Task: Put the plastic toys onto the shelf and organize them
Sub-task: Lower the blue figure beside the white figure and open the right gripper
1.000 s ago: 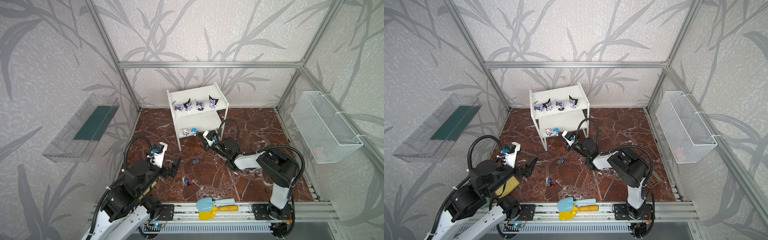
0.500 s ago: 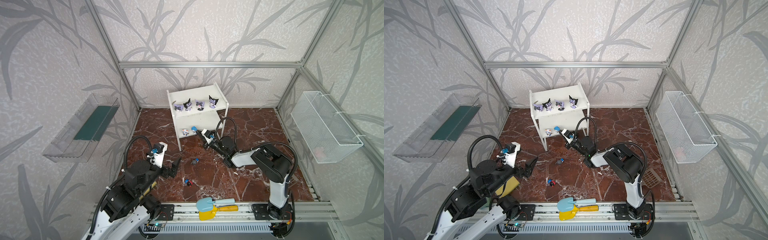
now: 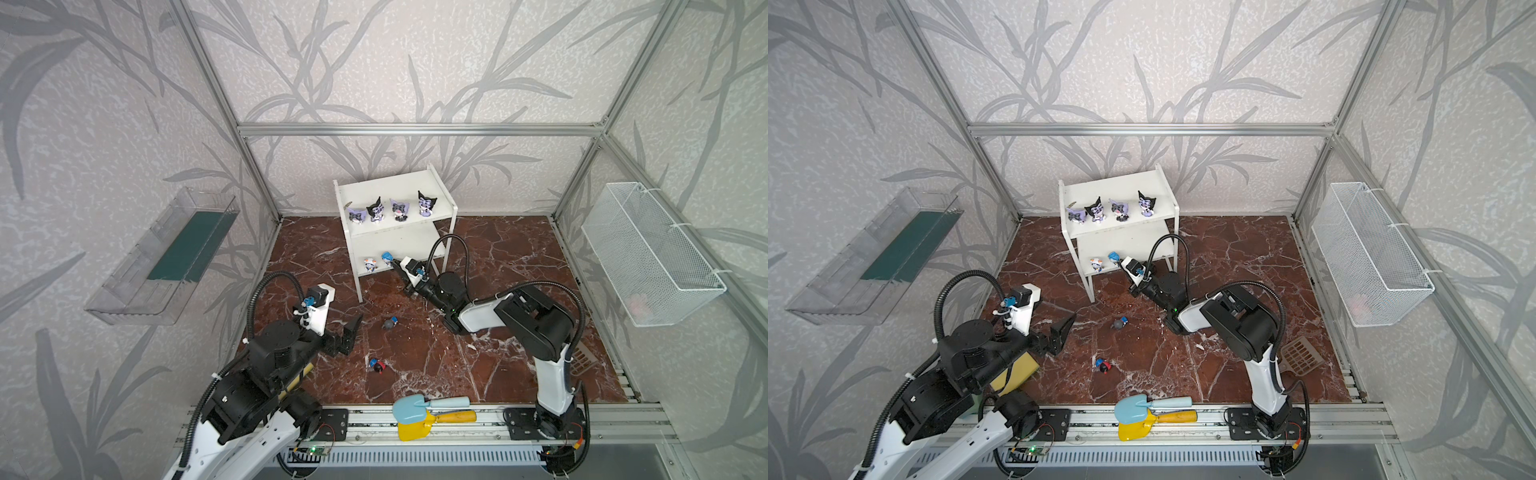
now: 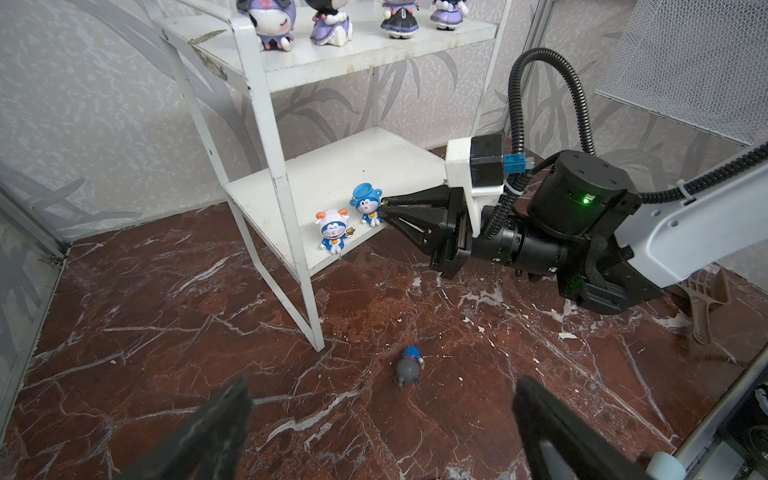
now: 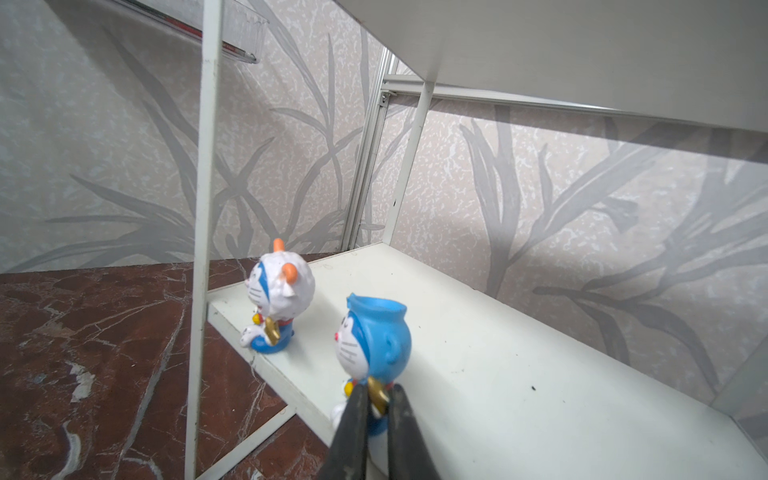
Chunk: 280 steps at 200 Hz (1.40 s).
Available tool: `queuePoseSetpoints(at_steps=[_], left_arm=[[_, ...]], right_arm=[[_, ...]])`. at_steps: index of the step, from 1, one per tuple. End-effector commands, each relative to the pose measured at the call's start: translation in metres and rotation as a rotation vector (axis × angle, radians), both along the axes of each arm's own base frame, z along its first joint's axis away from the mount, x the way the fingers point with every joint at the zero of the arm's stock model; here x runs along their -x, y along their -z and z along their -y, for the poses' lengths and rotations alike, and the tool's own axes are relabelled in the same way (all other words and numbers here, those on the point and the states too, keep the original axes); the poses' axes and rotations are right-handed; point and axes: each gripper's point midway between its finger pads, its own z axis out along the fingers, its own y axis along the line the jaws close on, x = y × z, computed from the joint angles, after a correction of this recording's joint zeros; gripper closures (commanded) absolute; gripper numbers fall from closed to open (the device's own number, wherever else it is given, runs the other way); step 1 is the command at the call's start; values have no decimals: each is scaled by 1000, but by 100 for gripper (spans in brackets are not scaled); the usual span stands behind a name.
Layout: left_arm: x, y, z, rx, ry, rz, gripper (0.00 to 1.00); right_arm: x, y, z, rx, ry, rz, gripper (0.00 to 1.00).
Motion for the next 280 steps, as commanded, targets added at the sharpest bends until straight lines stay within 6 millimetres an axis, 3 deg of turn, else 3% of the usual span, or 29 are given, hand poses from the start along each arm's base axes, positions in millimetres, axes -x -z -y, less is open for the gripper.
queuePoseSetpoints(at_steps=[1, 150, 280], left_arm=[[-1, 0, -1, 2, -3, 10, 1], [-1, -1, -1, 8, -8, 11, 1], [-1, 0, -1, 7, -6, 10, 1]], right_arm=[[-7, -18, 2, -53, 30, 50, 87], [-8, 3, 9, -24, 62, 9, 85], [-8, 1, 12, -31, 73, 3, 77]])
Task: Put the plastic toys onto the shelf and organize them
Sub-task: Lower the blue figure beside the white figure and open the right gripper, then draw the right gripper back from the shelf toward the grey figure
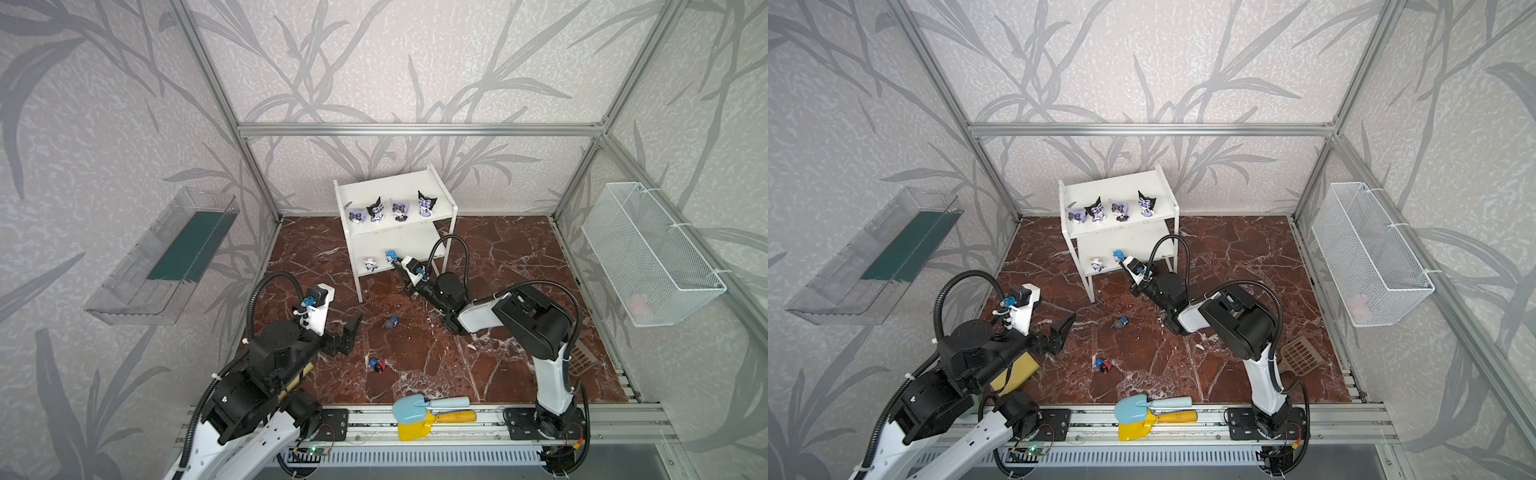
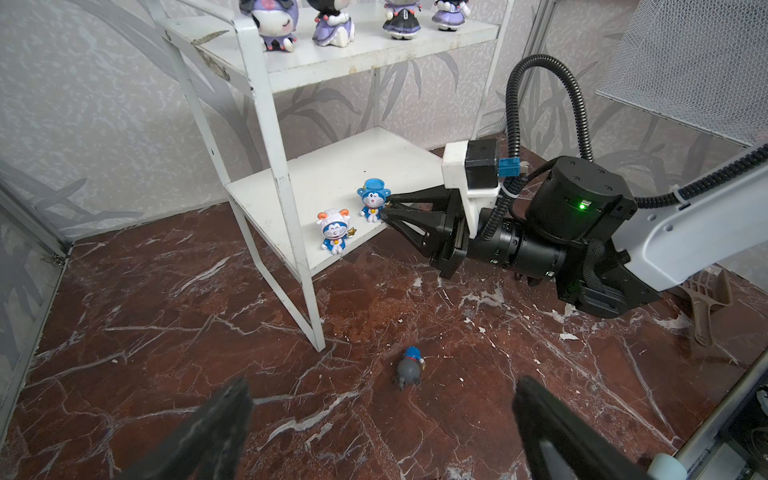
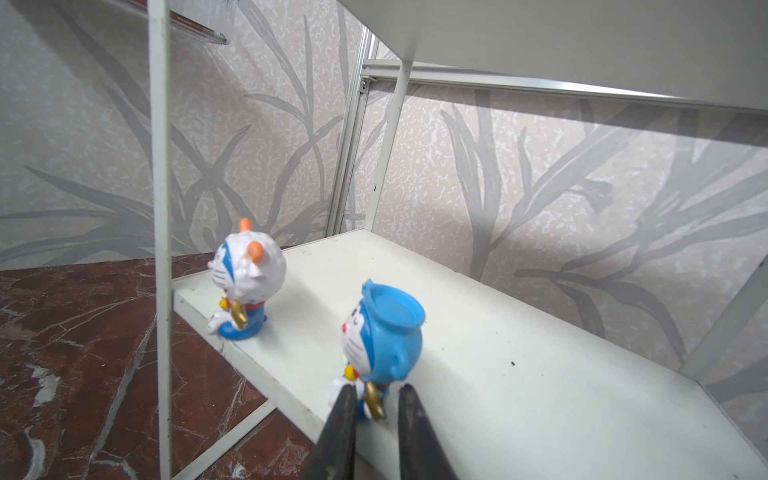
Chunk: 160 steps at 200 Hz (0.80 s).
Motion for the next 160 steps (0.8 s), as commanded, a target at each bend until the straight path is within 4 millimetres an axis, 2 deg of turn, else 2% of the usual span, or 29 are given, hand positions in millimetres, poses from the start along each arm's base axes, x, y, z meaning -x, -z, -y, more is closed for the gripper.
queuePoseSetpoints(at_steps=[1, 64, 103, 125, 147, 157, 160], left_arm=[[-1, 0, 0, 6, -4, 10, 1], [-1, 1, 1, 6, 0, 7, 1], [-1, 1, 1, 5, 0, 6, 0], [-2, 2, 2, 4, 2, 3, 1], [-3, 3, 4, 0, 9, -3, 1], [-3, 3, 4, 2, 12, -4, 1], [-3, 4, 4, 1, 13, -6, 1]], right_arm=[[0, -6, 5, -30, 15, 22, 77], [8, -13, 13, -23, 20, 35, 68], [27, -18, 23, -7, 4, 42, 59], [49, -12, 29, 27, 8, 38, 45], [71, 8, 35, 70, 1, -9, 33], [81, 21, 35, 104, -4, -40, 4], [84, 24, 35, 115, -6, -48, 0]])
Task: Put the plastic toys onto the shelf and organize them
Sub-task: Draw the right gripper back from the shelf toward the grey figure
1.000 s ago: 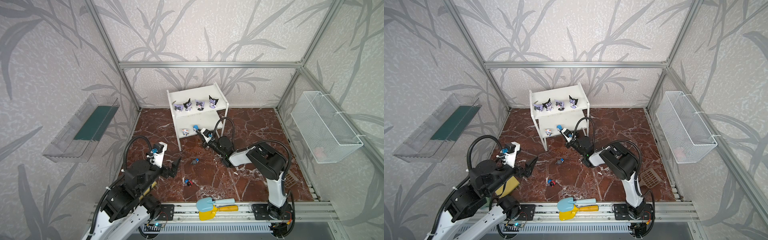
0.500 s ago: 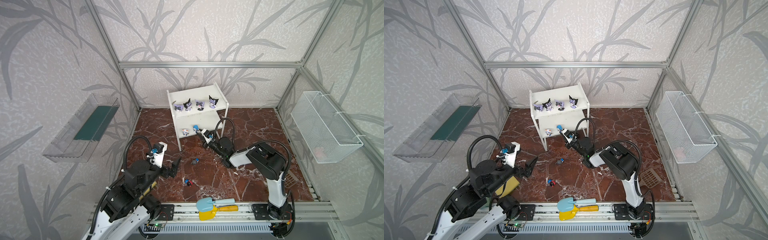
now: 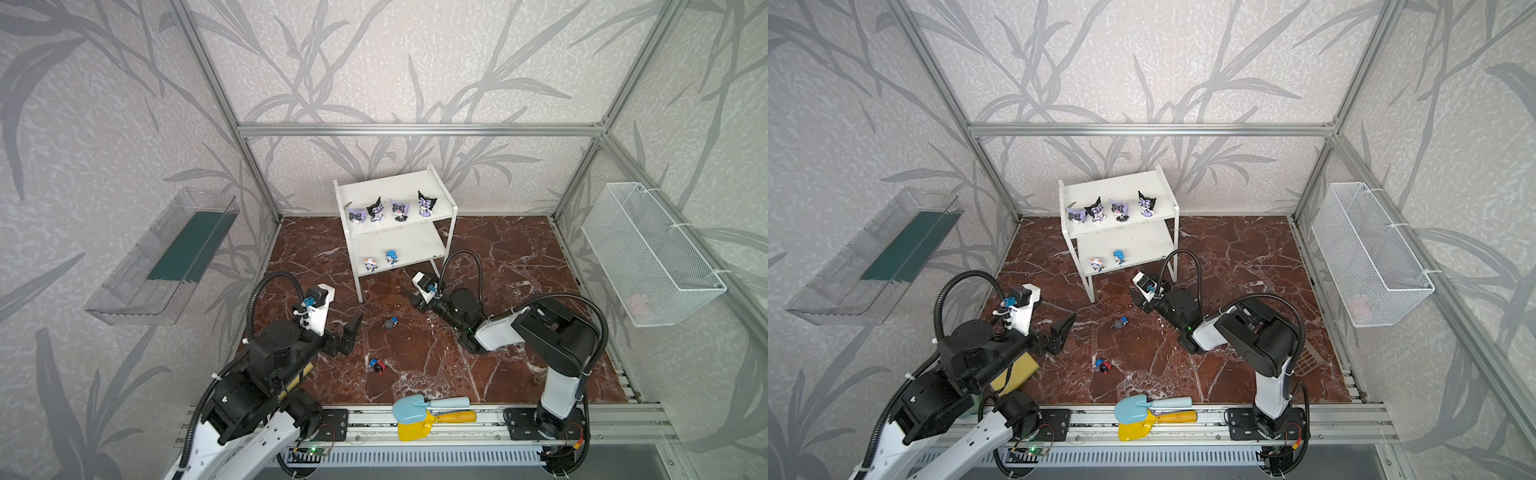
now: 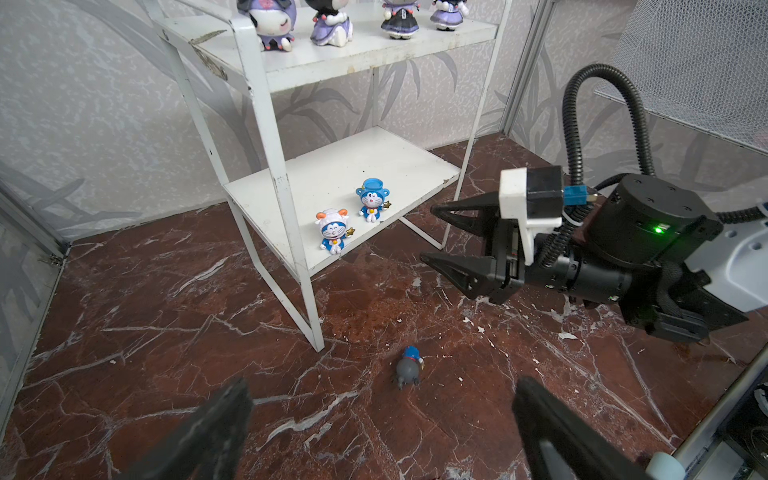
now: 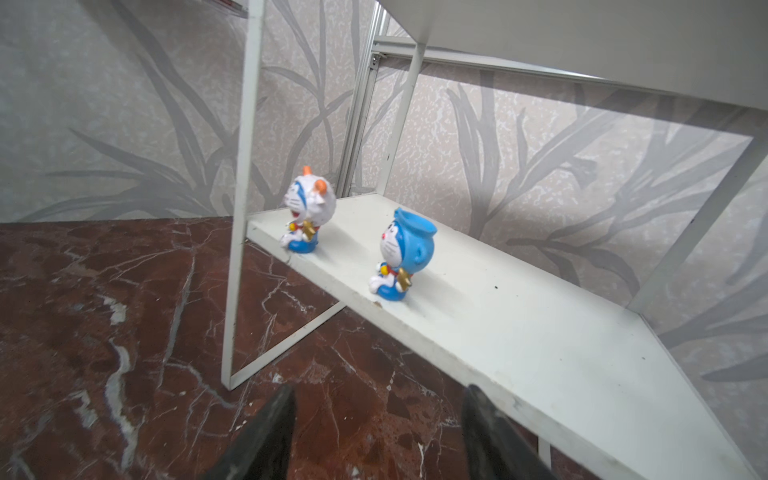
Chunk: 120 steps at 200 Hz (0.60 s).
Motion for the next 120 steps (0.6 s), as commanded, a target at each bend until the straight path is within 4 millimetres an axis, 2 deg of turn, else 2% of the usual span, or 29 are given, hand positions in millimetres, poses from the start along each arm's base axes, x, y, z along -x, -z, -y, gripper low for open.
queuePoseSetpoints(at_steps=[1, 30, 51, 56, 59, 66, 93, 101, 112, 115, 120], left_arm=[[-3, 3, 4, 0, 8, -4, 1], [-3, 3, 4, 1, 8, -4, 1], [-3, 3, 4, 3, 11, -4, 1], [-3, 3, 4, 4, 10, -3, 1], [-3, 3, 4, 5, 11, -3, 1], [-2, 2, 4, 6, 13, 0, 1], [-1, 0, 1, 11, 6, 9, 1], [-1, -1, 0, 11, 3, 14, 0], [0, -1, 0, 14, -1, 17, 1], [0, -1, 0, 14, 0, 17, 1], [0, -1, -1, 13, -2, 19, 1]], right_arm=[[20, 9, 3, 39, 8, -14, 1], [49, 41, -8, 168, -36, -64, 1], [73, 66, -25, 336, -108, -8, 1], [74, 72, -25, 378, -104, 4, 1], [84, 74, -32, 398, -129, 17, 1], [91, 80, -36, 439, -155, 35, 1], [99, 96, -33, 582, -209, 14, 2], [101, 98, -33, 631, -230, 8, 5], [104, 112, -29, 729, -256, -36, 11], [104, 103, -30, 728, -257, -30, 12], [103, 103, -29, 757, -261, -47, 15]])
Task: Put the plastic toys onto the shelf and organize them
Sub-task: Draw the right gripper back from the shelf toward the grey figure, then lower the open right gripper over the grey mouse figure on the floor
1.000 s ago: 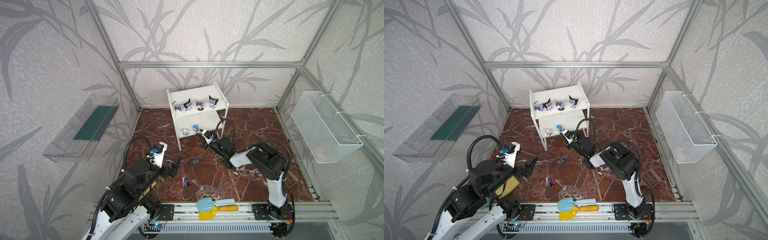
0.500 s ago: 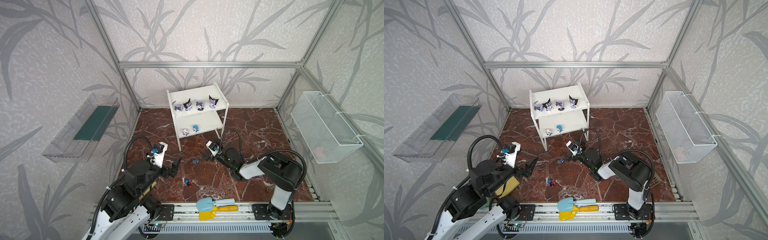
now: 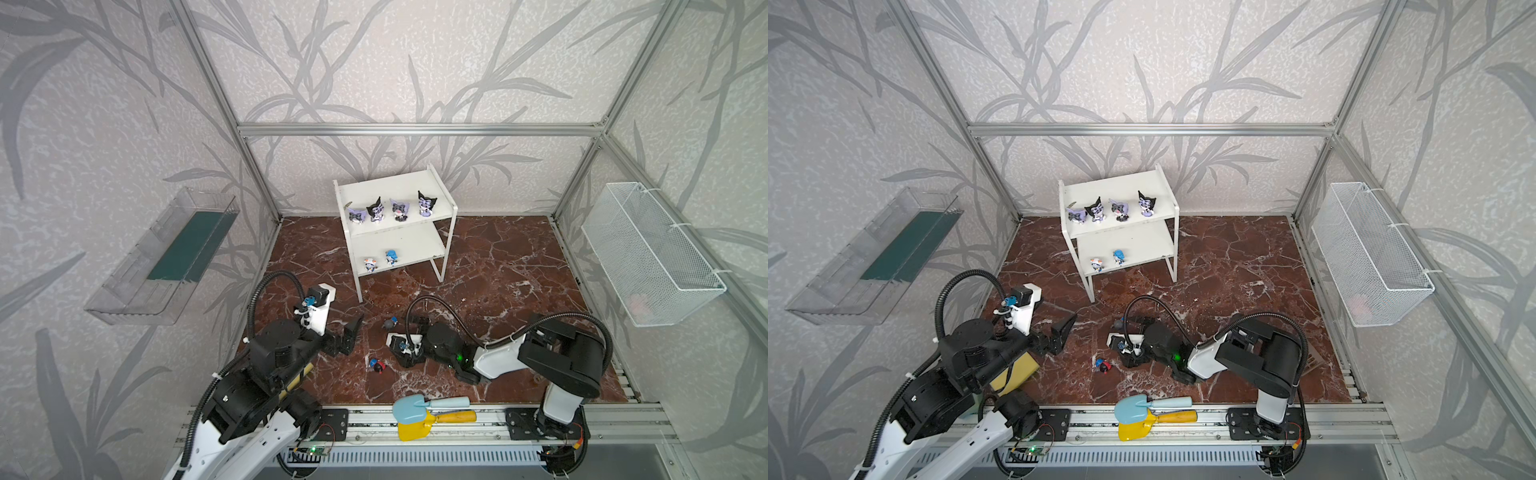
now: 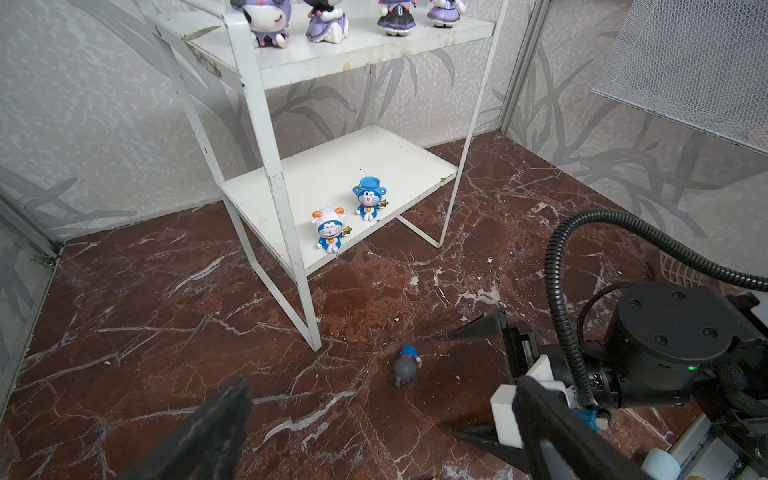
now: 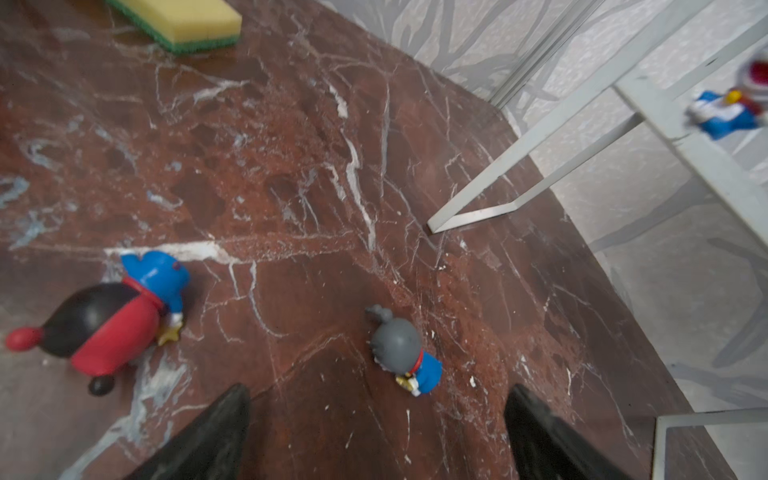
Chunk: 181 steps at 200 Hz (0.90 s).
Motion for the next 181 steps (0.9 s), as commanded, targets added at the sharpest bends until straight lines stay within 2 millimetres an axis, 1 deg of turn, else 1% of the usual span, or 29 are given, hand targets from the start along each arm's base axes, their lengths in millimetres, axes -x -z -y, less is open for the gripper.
queuePoseSetpoints(at_steps=[1, 34, 48, 49, 51, 70, 85, 86, 90, 124, 146, 181], left_arm=[[0, -1, -2, 10, -8, 21, 1], [0, -2, -2, 12, -7, 26, 1], [1, -3, -3, 15, -10, 31, 0], [1, -3, -4, 14, -10, 31, 1], [2, -3, -4, 15, -10, 31, 1], [3, -5, -6, 19, -17, 46, 1], [4, -7, -8, 23, -23, 54, 1], [4, -7, -9, 23, -26, 54, 1], [4, -7, -9, 25, -25, 56, 1], [5, -8, -10, 26, -26, 61, 1], [5, -9, -10, 29, -27, 65, 1], [6, -10, -11, 31, -29, 68, 1]], right_arm=[[1, -1, 8, 181, -34, -14, 16], [0, -2, 8, 277, -100, -73, 29], [6, -1, 4, 310, -144, -118, 29], [0, -1, 7, 312, -131, -123, 29], [-4, -1, 10, 315, -123, -130, 30], [-6, 1, 10, 353, -154, -149, 30], [-8, -5, 8, 367, -164, -141, 33], [-8, 0, 8, 378, -166, -150, 33], [-8, 6, 9, 395, -169, -158, 34], [-17, 5, 4, 419, -171, -120, 34], [-22, 8, 0, 416, -171, -83, 36], [-37, 14, -8, 420, -140, -33, 38]])
